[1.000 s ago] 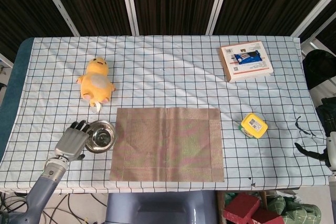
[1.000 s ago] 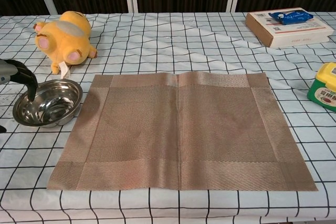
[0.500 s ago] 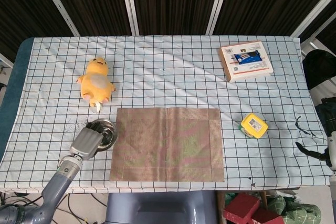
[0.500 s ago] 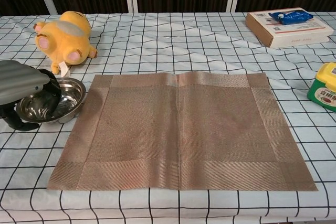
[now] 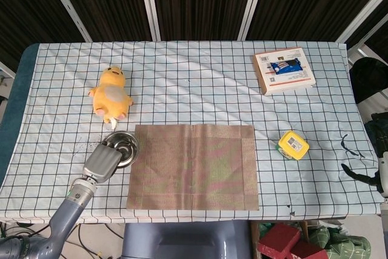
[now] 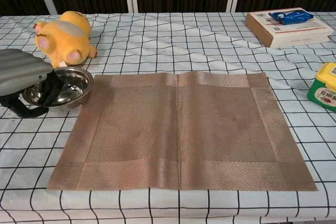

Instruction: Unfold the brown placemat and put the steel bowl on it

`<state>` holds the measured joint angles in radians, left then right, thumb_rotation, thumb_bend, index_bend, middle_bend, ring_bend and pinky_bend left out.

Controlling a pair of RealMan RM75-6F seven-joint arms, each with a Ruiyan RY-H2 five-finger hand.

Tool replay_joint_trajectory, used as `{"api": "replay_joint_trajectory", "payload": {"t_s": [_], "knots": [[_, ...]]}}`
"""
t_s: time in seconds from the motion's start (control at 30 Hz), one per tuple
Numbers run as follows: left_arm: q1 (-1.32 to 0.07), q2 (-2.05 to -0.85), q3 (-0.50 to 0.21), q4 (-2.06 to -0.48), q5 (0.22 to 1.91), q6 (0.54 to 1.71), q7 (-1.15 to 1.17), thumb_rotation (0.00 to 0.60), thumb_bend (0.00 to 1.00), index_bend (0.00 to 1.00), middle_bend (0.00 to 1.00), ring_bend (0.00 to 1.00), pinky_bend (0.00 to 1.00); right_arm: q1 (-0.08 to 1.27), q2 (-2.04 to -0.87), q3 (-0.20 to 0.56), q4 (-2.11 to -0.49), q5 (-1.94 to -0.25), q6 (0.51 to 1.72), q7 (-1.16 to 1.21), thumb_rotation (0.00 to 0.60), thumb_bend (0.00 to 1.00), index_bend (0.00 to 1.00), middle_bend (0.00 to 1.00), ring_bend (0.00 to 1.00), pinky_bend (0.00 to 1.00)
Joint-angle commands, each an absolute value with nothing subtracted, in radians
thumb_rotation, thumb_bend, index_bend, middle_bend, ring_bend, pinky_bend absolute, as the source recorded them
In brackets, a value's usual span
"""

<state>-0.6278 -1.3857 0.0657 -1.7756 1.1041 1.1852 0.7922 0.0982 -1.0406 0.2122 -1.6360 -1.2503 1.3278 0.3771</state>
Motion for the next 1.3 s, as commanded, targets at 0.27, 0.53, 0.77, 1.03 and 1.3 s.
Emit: {"api": "replay_joint_trajectory", "payload": {"t_s": [0.27,0.53,0.77,1.03,1.3], "knots": [[-0.674,-1.385,-0.036,-1.811,1.184,1.197,0.775,0.600,0.42,0.66,0.60,0.41,0.43,0.098,-1.042,0.212,-1.636,-1.252,1.329,0.378,0.600,0.13,0.00,0.00,0.01,0.19],[-0.774,-1.493,-0.098,-1.795,1.159,1.095,0.822,0.600,0.42,0.65,0.59,0.41,0.43,0.099,-1.040,0.214,-1.635,-1.247,1.326,0.381,0.600,0.13,0.00,0.00,0.01,0.19],[-0.850,-1.649,-0.102,-1.726,1.104,1.013,0.884,0.600,0.42,0.64,0.58,0.41,0.43,0.098,-1.037,0.218,-1.633,-1.241,1.325,0.389,0.600,0.13,0.00,0.00,0.01,0.19],[-0.889,-1.742,-0.090,-1.662,1.015,0.985,0.946,0.600,0.21,0.44,0.41,0.31,0.35,0.097,-1.032,0.223,-1.632,-1.237,1.320,0.409,0.600,0.13,0.00,0.00,0.01,0.19],[-0.888,-1.689,-0.090,-1.740,0.978,1.024,0.965,0.600,0.10,0.16,0.18,0.15,0.21,0.099,-1.033,0.218,-1.633,-1.240,1.314,0.407,0.600,0.13,0.00,0.00,0.01,0.19]]}}
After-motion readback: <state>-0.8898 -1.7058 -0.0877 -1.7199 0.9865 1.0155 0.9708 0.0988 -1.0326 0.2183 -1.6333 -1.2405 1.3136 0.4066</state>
